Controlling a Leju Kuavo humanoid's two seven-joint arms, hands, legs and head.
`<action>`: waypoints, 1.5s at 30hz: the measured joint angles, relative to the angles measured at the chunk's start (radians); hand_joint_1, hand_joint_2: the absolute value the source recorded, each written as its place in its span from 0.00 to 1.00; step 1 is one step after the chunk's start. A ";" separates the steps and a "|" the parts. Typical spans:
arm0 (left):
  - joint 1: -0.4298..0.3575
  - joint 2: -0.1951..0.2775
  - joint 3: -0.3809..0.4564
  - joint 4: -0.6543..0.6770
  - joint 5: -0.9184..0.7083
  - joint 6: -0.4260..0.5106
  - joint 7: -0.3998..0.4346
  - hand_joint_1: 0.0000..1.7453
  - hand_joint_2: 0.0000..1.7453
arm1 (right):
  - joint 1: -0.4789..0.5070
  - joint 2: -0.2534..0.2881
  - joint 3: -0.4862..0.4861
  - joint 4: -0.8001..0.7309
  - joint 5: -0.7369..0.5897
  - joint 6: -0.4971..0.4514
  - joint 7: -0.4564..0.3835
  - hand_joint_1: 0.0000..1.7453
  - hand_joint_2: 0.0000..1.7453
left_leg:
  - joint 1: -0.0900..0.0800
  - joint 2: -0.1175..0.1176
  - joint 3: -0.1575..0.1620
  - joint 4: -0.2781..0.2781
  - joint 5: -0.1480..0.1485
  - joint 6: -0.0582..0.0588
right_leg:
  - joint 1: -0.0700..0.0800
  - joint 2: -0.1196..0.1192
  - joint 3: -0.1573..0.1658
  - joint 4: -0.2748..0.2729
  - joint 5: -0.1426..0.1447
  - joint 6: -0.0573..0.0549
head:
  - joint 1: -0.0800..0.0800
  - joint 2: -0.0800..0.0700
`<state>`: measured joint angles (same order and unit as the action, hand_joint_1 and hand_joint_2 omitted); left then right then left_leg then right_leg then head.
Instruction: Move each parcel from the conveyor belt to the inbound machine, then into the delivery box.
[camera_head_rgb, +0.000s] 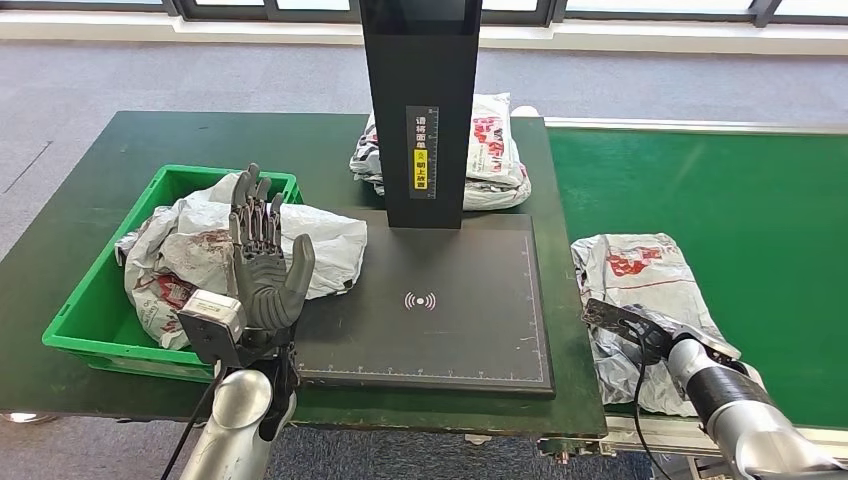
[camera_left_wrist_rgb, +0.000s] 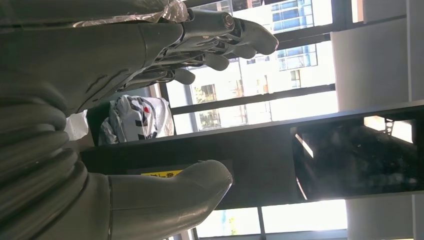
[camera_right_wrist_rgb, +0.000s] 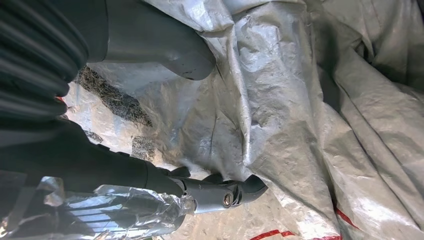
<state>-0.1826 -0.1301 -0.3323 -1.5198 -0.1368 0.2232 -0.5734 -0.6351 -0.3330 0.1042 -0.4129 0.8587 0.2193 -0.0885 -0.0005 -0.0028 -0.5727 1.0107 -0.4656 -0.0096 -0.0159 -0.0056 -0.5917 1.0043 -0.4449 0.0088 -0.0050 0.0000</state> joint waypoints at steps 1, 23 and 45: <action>0.001 0.000 0.000 0.000 0.000 0.000 0.000 0.00 1.00 | 0.000 0.000 0.000 0.000 0.000 0.000 0.000 0.00 1.00 | 0.000 0.000 0.000 0.000 0.000 0.000 | 0.000 0.000 0.000 0.000 0.000 0.000 | 0.000 0.000; 0.023 -0.002 0.005 -0.035 -0.057 0.044 0.033 0.00 1.00 | -0.073 0.049 0.002 0.025 -0.031 0.020 0.024 1.00 1.00 | 0.000 0.000 0.000 0.000 0.001 -0.001 | 0.000 0.000 0.000 0.000 0.000 0.000 | 0.000 0.000; 0.058 -0.013 0.060 -0.041 -0.112 0.018 0.016 0.00 1.00 | -0.063 0.057 -0.007 0.033 -0.149 0.083 -0.128 1.00 1.00 | 0.000 -0.001 0.000 0.000 0.001 -0.001 | 0.000 -0.001 0.000 0.000 0.000 0.000 | 0.000 0.000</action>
<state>-0.1250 -0.1433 -0.2727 -1.5610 -0.2484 0.2411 -0.5573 -0.6982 -0.2762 0.0969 -0.3799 0.7098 0.3022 -0.2160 -0.0005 -0.0039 -0.5729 1.0108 -0.4649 -0.0102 -0.0158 -0.0063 -0.5920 1.0043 -0.4449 0.0088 -0.0050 -0.0001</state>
